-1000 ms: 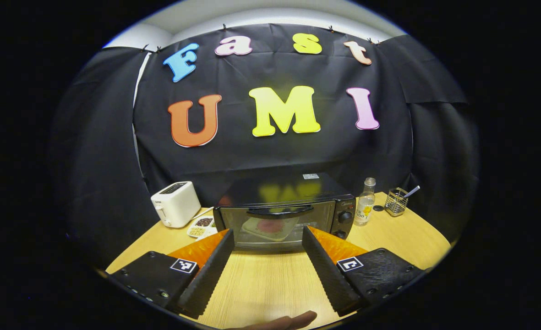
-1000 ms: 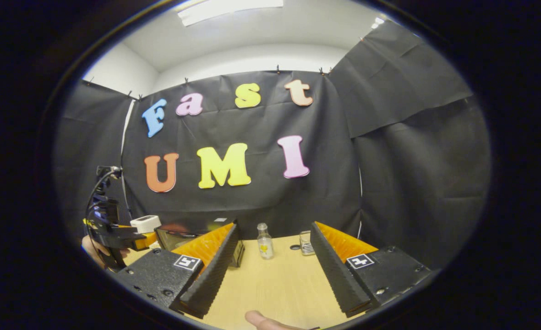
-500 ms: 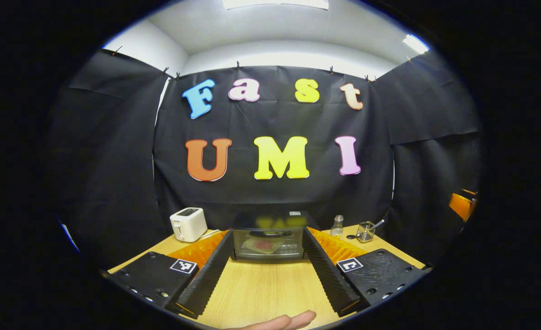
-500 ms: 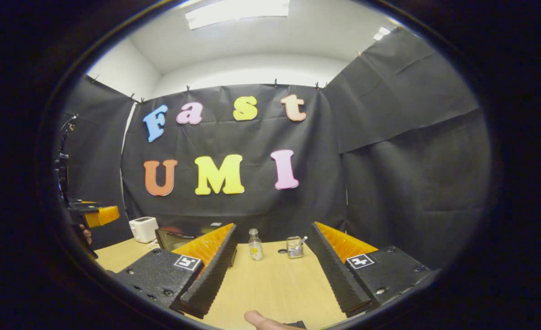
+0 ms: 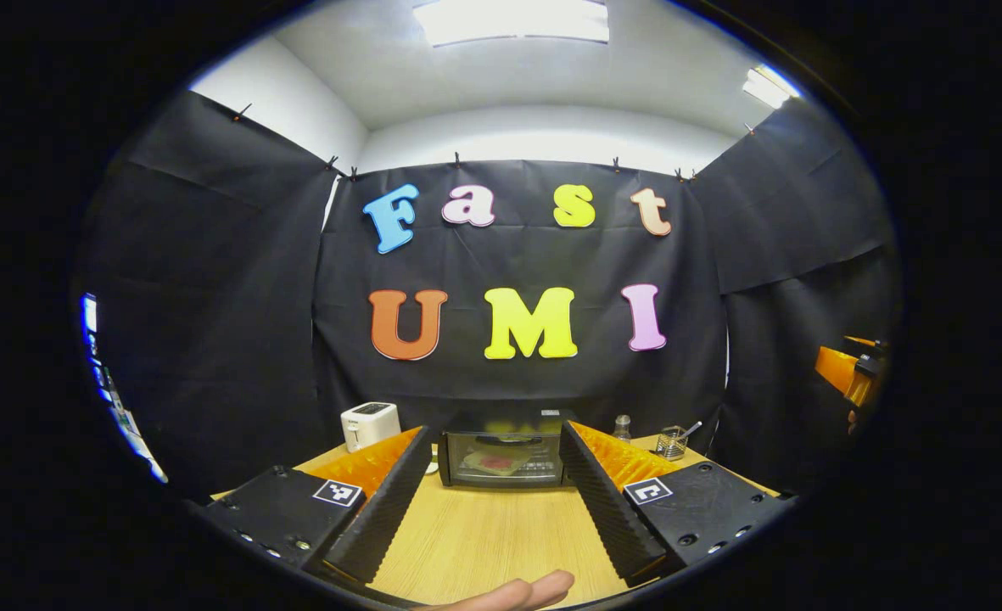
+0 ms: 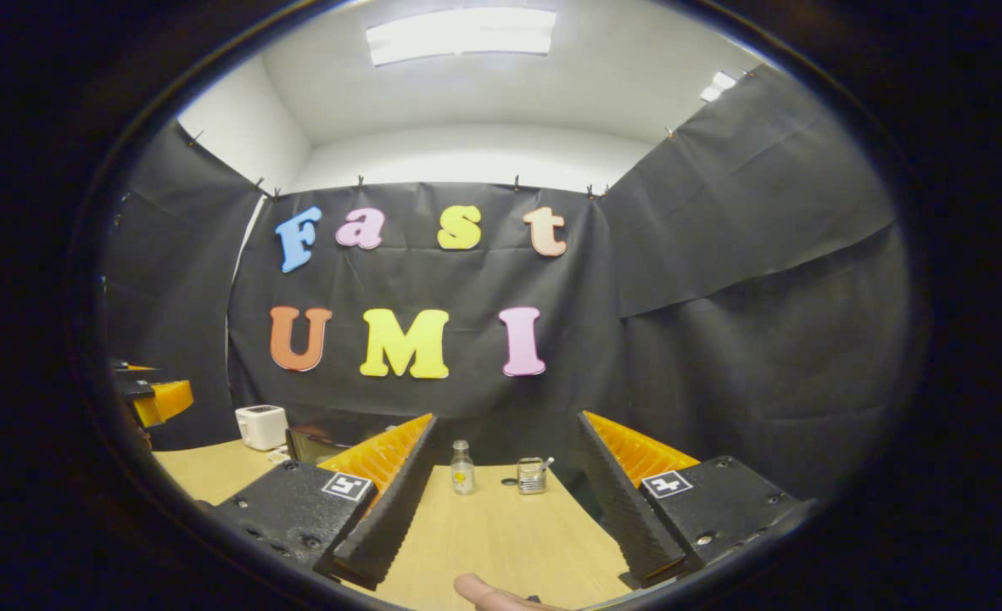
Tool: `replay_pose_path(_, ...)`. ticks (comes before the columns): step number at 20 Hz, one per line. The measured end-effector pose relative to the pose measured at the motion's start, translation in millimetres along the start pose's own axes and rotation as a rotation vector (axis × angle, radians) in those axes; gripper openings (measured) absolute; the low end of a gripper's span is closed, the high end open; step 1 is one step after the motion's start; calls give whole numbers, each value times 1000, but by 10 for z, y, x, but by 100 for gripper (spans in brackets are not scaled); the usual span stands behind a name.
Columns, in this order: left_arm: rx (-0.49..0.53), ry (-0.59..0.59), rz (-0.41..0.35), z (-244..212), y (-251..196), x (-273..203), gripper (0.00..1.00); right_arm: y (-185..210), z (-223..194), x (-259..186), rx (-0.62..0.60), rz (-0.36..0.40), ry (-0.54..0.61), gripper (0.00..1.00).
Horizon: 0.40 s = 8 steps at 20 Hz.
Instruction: Open the electric oven with the left hand, put the food in, and close the electric oven.
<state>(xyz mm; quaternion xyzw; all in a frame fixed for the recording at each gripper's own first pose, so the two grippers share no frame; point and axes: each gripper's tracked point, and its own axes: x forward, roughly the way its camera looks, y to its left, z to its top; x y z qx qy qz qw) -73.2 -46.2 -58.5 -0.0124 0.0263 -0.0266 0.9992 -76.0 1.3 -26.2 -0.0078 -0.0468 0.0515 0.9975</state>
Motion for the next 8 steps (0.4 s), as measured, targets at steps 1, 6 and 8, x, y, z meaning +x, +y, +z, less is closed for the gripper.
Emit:
replay_pose_path(1,4,3,-12,4,-36,-4,96,-2,-1,-12,4,2,-4,96)
replay_pose_path(6,37,7,-39,-6,-127,-20,96,-54,-71,-40,24,3,11,96)
replay_pose_path(8,41,8,-43,-30,-158,0,96,-119,-95,-42,31,-7,19,96)
